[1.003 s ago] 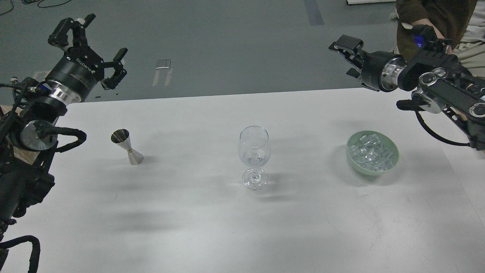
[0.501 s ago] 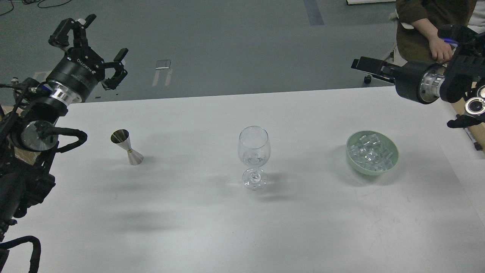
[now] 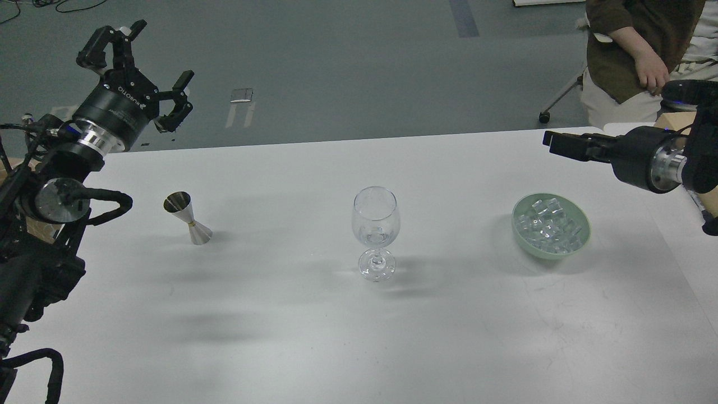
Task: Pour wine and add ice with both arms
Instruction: 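Swing the right hand out and lower it beside the ice bowl, then scoop ice cubes from the glass bowl with the right hand, then carry the ice in the right hand over the wine glass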
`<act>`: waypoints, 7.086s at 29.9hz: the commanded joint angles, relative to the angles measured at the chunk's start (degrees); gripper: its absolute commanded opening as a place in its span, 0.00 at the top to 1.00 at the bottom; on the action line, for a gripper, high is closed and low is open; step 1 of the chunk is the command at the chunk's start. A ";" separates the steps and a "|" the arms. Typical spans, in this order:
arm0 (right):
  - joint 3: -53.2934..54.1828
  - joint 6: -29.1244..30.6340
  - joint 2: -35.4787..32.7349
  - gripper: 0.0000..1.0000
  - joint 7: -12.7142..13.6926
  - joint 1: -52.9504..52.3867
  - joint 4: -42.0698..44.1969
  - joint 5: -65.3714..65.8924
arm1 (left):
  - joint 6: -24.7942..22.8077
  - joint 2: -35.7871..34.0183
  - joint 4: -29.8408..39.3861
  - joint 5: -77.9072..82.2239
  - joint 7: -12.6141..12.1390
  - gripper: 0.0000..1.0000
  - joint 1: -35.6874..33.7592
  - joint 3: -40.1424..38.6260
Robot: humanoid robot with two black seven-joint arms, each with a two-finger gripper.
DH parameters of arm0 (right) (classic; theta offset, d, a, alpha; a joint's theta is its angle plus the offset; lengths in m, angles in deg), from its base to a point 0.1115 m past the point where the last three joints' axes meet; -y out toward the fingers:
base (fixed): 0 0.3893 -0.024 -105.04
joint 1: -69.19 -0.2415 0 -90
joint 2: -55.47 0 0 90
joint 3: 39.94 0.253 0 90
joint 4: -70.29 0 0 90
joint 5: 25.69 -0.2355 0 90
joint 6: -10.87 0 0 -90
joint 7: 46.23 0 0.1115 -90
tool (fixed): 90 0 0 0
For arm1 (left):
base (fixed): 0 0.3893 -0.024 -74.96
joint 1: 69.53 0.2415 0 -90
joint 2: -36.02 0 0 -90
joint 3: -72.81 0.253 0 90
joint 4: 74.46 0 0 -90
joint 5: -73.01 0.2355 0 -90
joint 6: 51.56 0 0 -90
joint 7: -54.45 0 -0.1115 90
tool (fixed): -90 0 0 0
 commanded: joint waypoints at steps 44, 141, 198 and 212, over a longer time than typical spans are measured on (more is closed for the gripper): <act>-0.13 0.56 6.08 0.33 -15.59 10.80 13.44 22.06 | 0.00 0.80 0.00 0.00 0.00 0.02 0.13 -0.09; 16.22 19.25 11.43 1.00 -16.03 -8.79 3.70 20.83 | 0.00 1.94 0.00 -0.09 0.26 0.02 -0.14 -0.09; 10.33 19.25 27.26 1.00 -14.10 -10.74 -5.80 23.56 | 0.00 1.68 0.00 -0.18 0.26 0.02 -2.60 -0.26; 9.98 19.25 27.96 1.00 -13.83 -10.21 -3.25 23.82 | 0.00 1.77 0.00 -0.18 0.35 0.02 -2.95 -0.26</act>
